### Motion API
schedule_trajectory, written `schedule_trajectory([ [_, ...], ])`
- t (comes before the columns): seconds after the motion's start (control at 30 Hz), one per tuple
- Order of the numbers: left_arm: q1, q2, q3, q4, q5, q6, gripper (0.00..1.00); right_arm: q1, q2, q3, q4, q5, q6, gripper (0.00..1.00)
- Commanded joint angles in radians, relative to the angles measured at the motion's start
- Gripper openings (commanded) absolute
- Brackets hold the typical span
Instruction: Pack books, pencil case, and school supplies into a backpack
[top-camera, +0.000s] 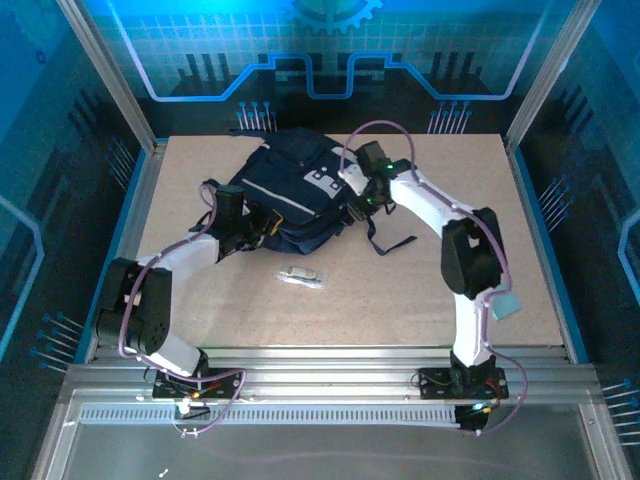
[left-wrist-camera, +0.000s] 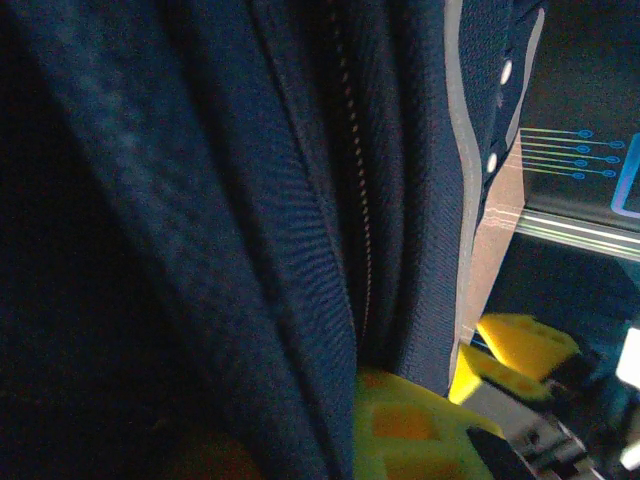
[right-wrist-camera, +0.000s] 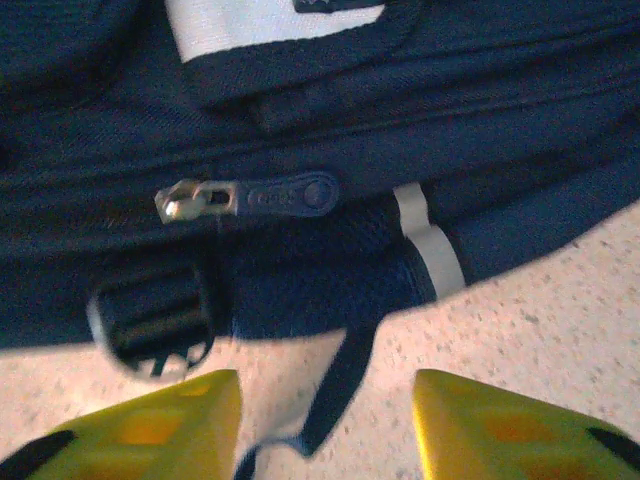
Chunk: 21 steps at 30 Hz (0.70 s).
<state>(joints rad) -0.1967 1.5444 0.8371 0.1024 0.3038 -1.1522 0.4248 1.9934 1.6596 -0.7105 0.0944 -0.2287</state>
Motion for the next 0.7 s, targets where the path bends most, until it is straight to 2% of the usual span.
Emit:
schedule_trajectory([
  [0.0,-0.019,0.001,0.046,0.111,0.005,-0.015,0.00,0.012,-0.132,-0.054,0.016,-0.129,0.058,0.53],
  [0.1,-0.062,0.044,0.054,0.171,0.004,-0.047,0.00,0.018,-0.182,-0.104,0.052,-0.203,0.118,0.55],
  [0.17,-0.088,0.078,0.064,0.203,0.018,-0.065,0.09,0.028,-0.200,-0.123,0.077,-0.241,0.163,0.58],
  [0.27,-0.105,0.114,0.069,0.229,0.052,-0.093,0.54,0.050,-0.217,-0.155,0.142,-0.293,0.235,0.59],
  [0.33,-0.104,0.103,0.056,0.223,0.052,-0.091,0.71,0.058,-0.219,-0.171,0.198,-0.338,0.279,0.60],
  [0.37,-0.103,0.085,0.048,0.199,0.043,-0.075,0.83,0.058,-0.215,-0.178,0.224,-0.353,0.300,0.62],
  [0.4,-0.098,0.062,0.044,0.166,0.034,-0.050,0.88,0.058,-0.208,-0.183,0.247,-0.364,0.319,0.63],
  [0.53,-0.076,-0.042,0.023,0.022,-0.022,0.052,0.90,0.058,-0.156,-0.167,0.278,-0.370,0.347,0.68],
  [0.67,-0.021,-0.114,-0.026,-0.042,-0.056,0.096,0.88,0.056,-0.093,-0.130,0.302,-0.402,0.350,0.72],
])
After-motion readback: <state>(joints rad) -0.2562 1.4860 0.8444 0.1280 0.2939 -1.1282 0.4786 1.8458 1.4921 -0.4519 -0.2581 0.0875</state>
